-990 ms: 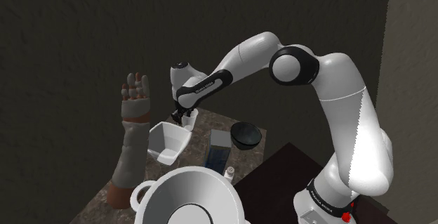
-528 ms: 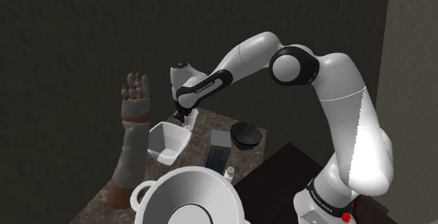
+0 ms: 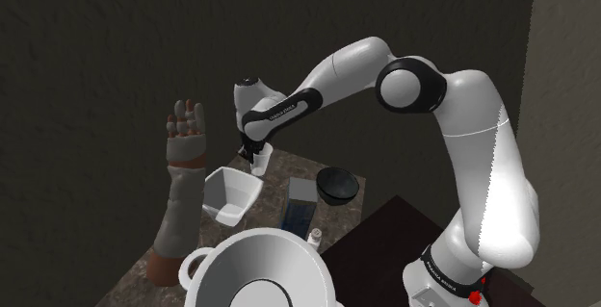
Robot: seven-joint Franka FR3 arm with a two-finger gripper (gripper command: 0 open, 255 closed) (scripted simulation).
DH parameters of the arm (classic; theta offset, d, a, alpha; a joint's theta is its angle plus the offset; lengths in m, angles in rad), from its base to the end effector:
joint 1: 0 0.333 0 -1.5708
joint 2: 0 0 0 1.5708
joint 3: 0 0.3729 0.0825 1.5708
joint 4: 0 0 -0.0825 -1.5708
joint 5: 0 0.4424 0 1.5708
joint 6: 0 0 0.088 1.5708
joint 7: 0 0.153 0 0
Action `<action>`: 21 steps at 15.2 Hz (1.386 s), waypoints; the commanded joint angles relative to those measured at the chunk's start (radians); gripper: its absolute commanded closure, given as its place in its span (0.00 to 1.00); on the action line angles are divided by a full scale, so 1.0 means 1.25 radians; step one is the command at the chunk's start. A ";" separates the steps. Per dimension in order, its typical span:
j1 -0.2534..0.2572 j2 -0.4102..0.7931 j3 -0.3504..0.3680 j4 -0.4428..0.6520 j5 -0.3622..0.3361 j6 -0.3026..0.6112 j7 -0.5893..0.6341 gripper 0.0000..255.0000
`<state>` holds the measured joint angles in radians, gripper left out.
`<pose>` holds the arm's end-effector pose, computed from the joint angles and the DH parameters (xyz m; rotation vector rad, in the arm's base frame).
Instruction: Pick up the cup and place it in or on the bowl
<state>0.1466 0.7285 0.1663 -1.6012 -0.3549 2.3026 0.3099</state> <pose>0.7467 0.2072 0.1632 2.9789 0.3017 0.0554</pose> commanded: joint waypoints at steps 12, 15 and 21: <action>-0.009 -0.086 0.019 0.007 0.026 -0.091 -0.026 1.00; -0.011 -0.103 0.022 0.012 0.032 -0.113 -0.032 1.00; -0.014 -0.135 0.028 0.029 0.043 -0.160 -0.045 1.00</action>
<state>0.1301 0.5689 0.2002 -1.5656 -0.3031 2.1122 0.2562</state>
